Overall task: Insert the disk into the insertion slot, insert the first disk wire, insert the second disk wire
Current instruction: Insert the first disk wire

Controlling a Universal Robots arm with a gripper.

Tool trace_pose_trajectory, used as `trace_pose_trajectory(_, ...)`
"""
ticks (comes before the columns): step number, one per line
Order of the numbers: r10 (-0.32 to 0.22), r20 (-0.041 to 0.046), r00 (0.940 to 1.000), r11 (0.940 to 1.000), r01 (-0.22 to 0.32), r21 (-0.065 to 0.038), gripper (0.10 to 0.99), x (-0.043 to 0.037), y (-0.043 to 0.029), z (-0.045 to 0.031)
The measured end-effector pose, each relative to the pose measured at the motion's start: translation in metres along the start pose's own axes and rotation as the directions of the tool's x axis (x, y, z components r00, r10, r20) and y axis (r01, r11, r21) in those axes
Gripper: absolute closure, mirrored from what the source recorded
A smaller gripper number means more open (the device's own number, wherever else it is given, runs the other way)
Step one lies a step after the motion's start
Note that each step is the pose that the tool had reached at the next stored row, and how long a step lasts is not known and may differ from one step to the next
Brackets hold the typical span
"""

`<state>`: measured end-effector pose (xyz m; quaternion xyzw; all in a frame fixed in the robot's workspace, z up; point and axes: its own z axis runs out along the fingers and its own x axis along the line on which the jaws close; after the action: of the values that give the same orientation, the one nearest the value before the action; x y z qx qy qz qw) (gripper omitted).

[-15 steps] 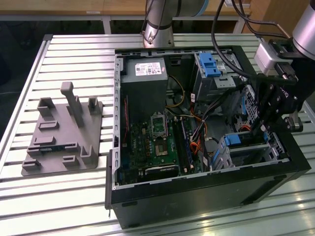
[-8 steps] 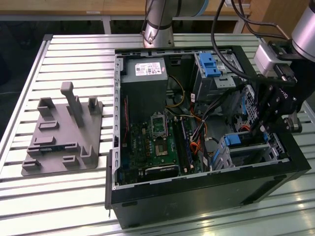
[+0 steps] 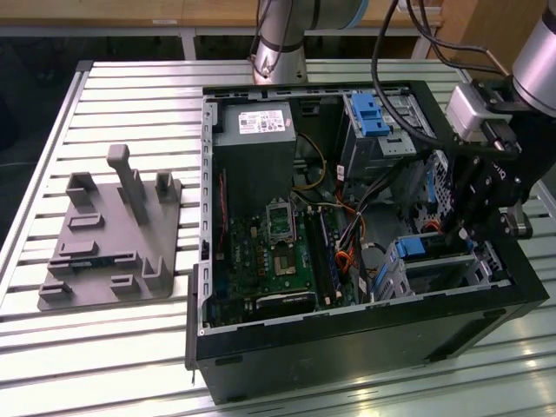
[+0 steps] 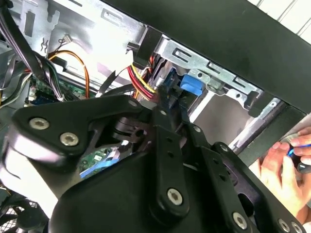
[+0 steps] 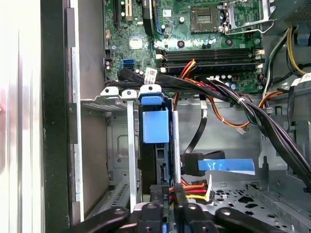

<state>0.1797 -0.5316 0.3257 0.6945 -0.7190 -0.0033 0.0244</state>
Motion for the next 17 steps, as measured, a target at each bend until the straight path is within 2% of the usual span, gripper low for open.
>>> trace_pose_trajectory(1,0.000,-0.0009,1.0000,1.0000,0.000,0.000,0.843,0.0001,0.0000,-0.0024)
trace_pose_trajectory(3,0.000,-0.0007,1.0000,1.0000,0.000,0.000,0.725,0.0003,0.0003,-0.0094)
trace_pose_trajectory(4,0.000,-0.0008,1.0000,1.0000,0.000,0.000,0.725,0.0004,0.0005,-0.0139)
trace_pose_trajectory(5,0.000,-0.0007,1.0000,1.0000,0.000,0.000,0.667,0.0004,0.0007,-0.0184)
trace_pose_trajectory(6,0.000,-0.0008,1.0000,1.0000,0.000,0.001,0.667,0.0004,0.0008,-0.0229)
trace_pose_trajectory(7,0.000,-0.0007,1.0000,1.0000,0.000,0.001,0.604,0.0003,0.0010,-0.0276)
trace_pose_trajectory(14,0.002,-0.0010,1.0000,1.0000,-0.002,0.002,0.604,0.0007,0.0022,-0.0589)
trace_pose_trajectory(17,0.003,-0.0004,1.0000,1.0000,-0.003,0.001,0.604,0.0005,0.0019,-0.0605)
